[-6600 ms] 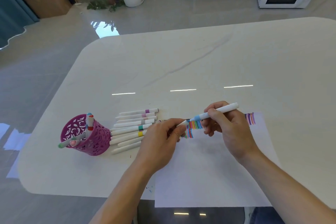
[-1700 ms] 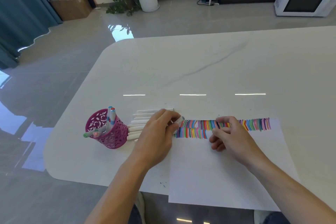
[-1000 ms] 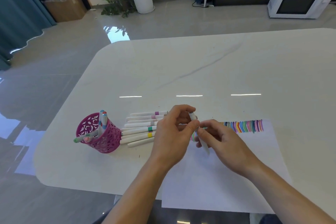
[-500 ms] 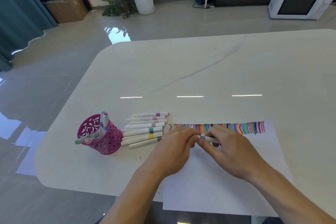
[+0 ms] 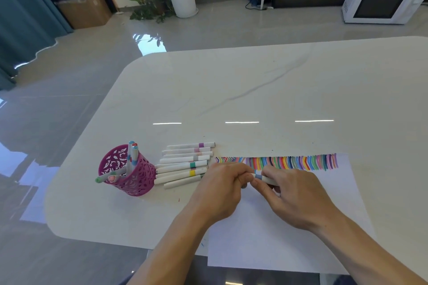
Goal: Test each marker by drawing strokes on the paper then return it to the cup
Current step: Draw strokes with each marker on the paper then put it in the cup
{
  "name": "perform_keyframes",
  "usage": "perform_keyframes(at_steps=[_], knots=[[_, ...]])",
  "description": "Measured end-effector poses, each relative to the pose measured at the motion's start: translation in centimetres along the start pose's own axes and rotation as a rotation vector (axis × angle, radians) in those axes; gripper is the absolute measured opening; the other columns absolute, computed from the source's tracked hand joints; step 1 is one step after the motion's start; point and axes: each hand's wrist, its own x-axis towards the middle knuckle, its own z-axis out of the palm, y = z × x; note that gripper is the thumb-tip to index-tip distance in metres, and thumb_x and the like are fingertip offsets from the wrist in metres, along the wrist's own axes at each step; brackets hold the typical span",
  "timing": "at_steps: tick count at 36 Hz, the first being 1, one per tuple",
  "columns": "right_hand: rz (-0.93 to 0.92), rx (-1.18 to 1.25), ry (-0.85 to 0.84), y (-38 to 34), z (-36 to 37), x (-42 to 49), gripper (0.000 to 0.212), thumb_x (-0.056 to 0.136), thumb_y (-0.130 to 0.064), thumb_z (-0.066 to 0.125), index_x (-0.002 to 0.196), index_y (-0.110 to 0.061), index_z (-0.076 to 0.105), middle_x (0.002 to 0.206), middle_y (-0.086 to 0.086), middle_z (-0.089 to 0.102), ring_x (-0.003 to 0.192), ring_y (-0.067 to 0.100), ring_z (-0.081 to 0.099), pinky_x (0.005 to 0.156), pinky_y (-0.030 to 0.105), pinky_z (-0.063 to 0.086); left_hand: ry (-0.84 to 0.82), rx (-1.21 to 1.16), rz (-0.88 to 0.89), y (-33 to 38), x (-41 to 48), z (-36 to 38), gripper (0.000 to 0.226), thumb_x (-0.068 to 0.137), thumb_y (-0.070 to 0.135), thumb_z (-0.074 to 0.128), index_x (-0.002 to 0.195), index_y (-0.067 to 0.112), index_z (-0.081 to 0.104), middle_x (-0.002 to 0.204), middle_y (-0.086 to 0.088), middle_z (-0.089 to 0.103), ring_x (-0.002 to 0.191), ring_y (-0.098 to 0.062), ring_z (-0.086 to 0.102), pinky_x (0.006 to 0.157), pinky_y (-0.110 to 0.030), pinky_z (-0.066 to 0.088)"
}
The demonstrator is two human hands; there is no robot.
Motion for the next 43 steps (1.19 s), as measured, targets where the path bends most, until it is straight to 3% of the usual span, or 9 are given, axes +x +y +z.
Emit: perform_keyframes(at_steps=[7, 14, 21, 26, 31, 34, 38, 40, 43], knots=[[0.014, 0.003, 0.008, -0.1, -0.1, -0.1, 0.056, 0.093, -0.076, 0.023, 0.069, -0.028, 0.041, 0.052, -0.006, 0.048, 0.049, 0.015, 0.051, 0.049, 0.028, 0.04, 0.03, -0.024, 0.007, 0.1, 0.0, 0.2, 0.021, 0.099, 0.015, 0.053, 0.093, 0.02, 0.073, 0.07, 0.007, 0.065, 0.074, -0.01, 0.058, 0.061, -0.009, 0.039], [0.038, -0.009, -0.012, -0.4, -0.4, -0.1, 0.058, 0.095, -0.074, 0.024, 0.067, -0.025, 0.038, 0.05, -0.005, 0.045, 0.049, 0.016, 0.048, 0.049, 0.028, 0.034, 0.041, -0.015, -0.006, -0.1, -0.1, 0.5, 0.021, 0.098, 0.02, 0.052, 0.092, 0.022, 0.072, 0.07, 0.006, 0.065, 0.072, -0.011, 0.059, 0.063, -0.011, 0.04], [0.139, 0.077, -0.02, -0.3, -1.1, 0.2, 0.058, 0.096, -0.07, 0.032, 0.065, -0.021, 0.037, 0.048, -0.004, 0.039, 0.046, 0.015, 0.039, 0.049, 0.028, 0.028, 0.097, -0.02, -0.006, -0.6, 0.1, -0.2, 0.021, 0.094, 0.022, 0.052, 0.088, 0.016, 0.071, 0.069, 0.002, 0.064, 0.07, -0.017, 0.056, 0.068, -0.028, 0.045], [0.174, 0.096, -0.014, -0.6, -1.4, 0.5, 0.053, 0.098, -0.065, 0.035, 0.066, -0.022, 0.034, 0.049, -0.004, 0.038, 0.048, 0.016, 0.038, 0.051, 0.032, 0.03, 0.097, 0.024, -0.019, -0.4, 0.0, 0.0, 0.018, 0.098, 0.018, 0.055, 0.091, 0.019, 0.071, 0.073, 0.007, 0.063, 0.073, -0.013, 0.055, 0.069, -0.026, 0.044], [0.206, 0.207, -0.02, -0.2, -1.4, 0.6, 0.047, 0.104, -0.053, 0.041, 0.067, -0.023, 0.039, 0.054, -0.005, 0.04, 0.052, 0.013, 0.039, 0.052, 0.03, 0.028, 0.124, 0.02, -0.044, -0.5, 0.2, -0.2, 0.018, 0.101, 0.023, 0.054, 0.098, 0.024, 0.071, 0.083, 0.019, 0.059, 0.08, 0.0, 0.053, 0.07, -0.007, 0.036], [0.209, 0.343, -0.015, 0.0, -1.5, 0.8, 0.035, 0.108, -0.036, 0.041, 0.075, -0.037, 0.052, 0.064, -0.009, 0.053, 0.062, 0.01, 0.048, 0.057, 0.026, 0.034, 0.148, 0.04, -0.032, -0.7, 0.1, -0.3, 0.015, 0.1, 0.025, 0.056, 0.1, 0.027, 0.07, 0.085, 0.021, 0.06, 0.082, 0.001, 0.054, 0.072, -0.007, 0.036], [0.263, 0.492, -0.002, 0.5, -1.4, 1.0, 0.034, 0.109, -0.026, 0.041, 0.128, -0.054, 0.049, 0.091, -0.012, 0.067, 0.066, 0.006, 0.058, 0.06, 0.018, 0.042, 0.154, 0.065, -0.033, -1.0, 0.0, -0.2, 0.015, 0.096, 0.027, 0.063, 0.109, 0.031, 0.071, 0.094, 0.021, 0.06, 0.084, -0.001, 0.054, 0.076, -0.014, 0.041], [0.262, 0.582, 0.041, 0.6, -1.4, 1.0, 0.04, 0.109, -0.021, 0.044, 0.129, -0.055, 0.05, 0.091, -0.013, 0.067, 0.063, 0.012, 0.059, 0.061, 0.02, 0.047, 0.153, 0.081, -0.021, -1.1, 0.1, -0.1, 0.016, 0.095, 0.027, 0.065, 0.11, 0.03, 0.071, 0.097, 0.02, 0.059, 0.086, -0.002, 0.053, 0.078, -0.016, 0.043], [0.271, 0.758, 0.086, 0.5, -1.7, 1.1, 0.037, 0.108, -0.012, 0.046, 0.111, -0.043, 0.066, 0.096, -0.011, 0.067, 0.065, 0.017, 0.065, 0.062, 0.025, 0.054, 0.139, 0.102, 0.005, -1.1, 0.1, 0.0, 0.015, 0.094, 0.025, 0.067, 0.107, 0.029, 0.072, 0.1, 0.02, 0.059, 0.09, -0.001, 0.051, 0.081, -0.02, 0.044]])
